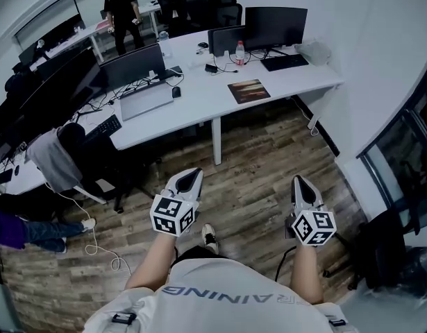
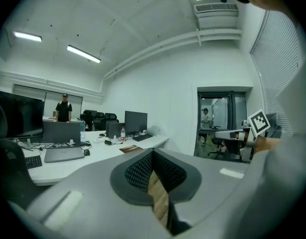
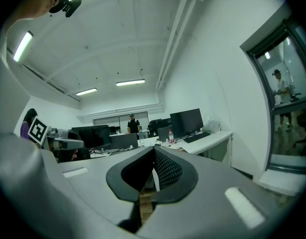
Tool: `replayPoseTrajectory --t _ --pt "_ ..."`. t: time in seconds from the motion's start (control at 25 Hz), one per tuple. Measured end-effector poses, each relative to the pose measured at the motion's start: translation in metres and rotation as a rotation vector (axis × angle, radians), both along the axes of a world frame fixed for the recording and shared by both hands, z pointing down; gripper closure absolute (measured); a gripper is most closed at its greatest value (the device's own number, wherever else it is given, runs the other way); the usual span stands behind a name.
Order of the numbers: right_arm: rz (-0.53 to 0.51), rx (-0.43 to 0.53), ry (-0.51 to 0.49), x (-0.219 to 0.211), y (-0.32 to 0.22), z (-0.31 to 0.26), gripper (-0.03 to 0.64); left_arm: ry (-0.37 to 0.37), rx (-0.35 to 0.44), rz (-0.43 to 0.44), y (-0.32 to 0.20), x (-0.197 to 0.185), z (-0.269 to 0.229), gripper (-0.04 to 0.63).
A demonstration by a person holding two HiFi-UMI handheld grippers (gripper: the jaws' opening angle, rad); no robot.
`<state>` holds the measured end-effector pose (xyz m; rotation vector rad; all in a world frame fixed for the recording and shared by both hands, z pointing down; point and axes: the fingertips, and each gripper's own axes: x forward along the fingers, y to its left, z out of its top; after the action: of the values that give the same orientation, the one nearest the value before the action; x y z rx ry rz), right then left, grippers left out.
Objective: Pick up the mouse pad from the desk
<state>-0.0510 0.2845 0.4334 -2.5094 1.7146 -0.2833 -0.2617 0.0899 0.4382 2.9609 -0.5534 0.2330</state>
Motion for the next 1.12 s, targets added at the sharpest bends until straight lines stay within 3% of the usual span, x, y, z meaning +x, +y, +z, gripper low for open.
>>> replayPoseTrajectory --t 0.24,0.72,1.12 --pt "0.028 -0.054 0.031 0.035 -0.04 0.0 0.604 -0.023 0.054 0.047 -0.042 0.042 0.001 0.595" --pt "0.003 -0.101 0.019 0.069 -0.171 0.002 0.604 -0.002 -0.047 0.046 -0.165 0.075 0.018 0.595" --pt "-0.018 -0.096 -0.009 0.091 -0.242 0.008 0.604 0.014 -0.052 0.043 -0.225 0.098 0.015 0.595"
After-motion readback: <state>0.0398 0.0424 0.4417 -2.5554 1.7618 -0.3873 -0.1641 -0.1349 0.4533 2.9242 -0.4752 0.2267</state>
